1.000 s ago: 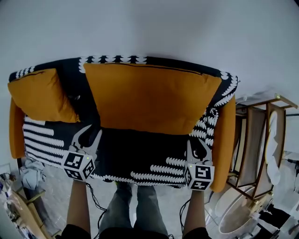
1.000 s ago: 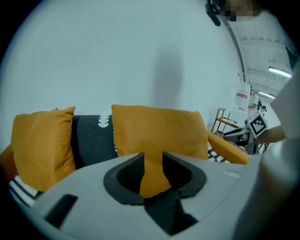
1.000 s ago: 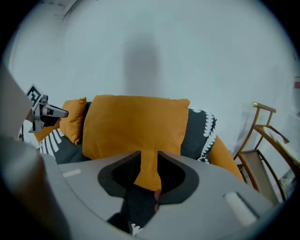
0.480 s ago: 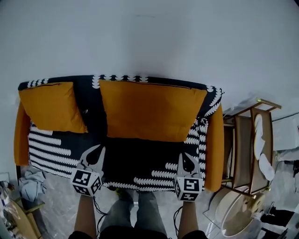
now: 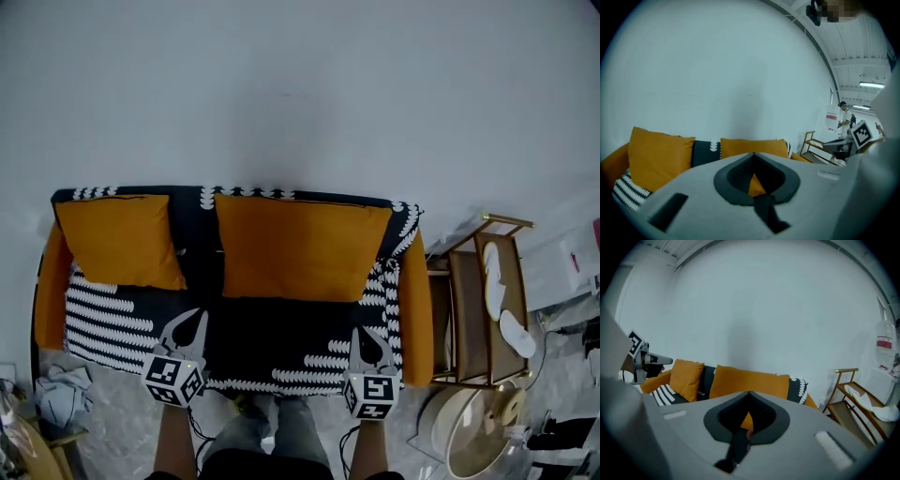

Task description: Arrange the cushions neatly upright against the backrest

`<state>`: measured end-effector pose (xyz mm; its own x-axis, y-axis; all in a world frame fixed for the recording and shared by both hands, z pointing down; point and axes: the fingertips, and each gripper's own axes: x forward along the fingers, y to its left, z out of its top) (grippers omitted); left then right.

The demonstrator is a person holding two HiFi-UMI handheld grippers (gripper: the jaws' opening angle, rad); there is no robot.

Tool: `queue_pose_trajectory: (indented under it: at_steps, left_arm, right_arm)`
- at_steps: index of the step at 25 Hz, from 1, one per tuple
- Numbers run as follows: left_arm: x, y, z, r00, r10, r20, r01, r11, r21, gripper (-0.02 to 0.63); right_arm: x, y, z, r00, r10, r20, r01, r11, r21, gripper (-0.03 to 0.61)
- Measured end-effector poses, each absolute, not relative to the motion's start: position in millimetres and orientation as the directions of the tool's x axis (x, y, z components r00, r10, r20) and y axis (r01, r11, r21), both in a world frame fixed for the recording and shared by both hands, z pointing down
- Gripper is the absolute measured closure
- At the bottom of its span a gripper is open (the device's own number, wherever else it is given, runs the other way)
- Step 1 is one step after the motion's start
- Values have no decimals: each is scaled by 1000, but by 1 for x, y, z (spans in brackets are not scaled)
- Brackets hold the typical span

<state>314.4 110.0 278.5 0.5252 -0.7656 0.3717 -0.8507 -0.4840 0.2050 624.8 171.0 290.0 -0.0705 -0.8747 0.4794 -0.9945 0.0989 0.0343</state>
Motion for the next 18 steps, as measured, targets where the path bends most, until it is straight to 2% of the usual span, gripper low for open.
queue_pose_trajectory:
  at_steps: [18]
  left_arm:
    - [283,160,163,543,-798,262,-840,-518,162,617]
  right_arm:
    - [579,215,158,-81,-937,340,-993,106,55,565]
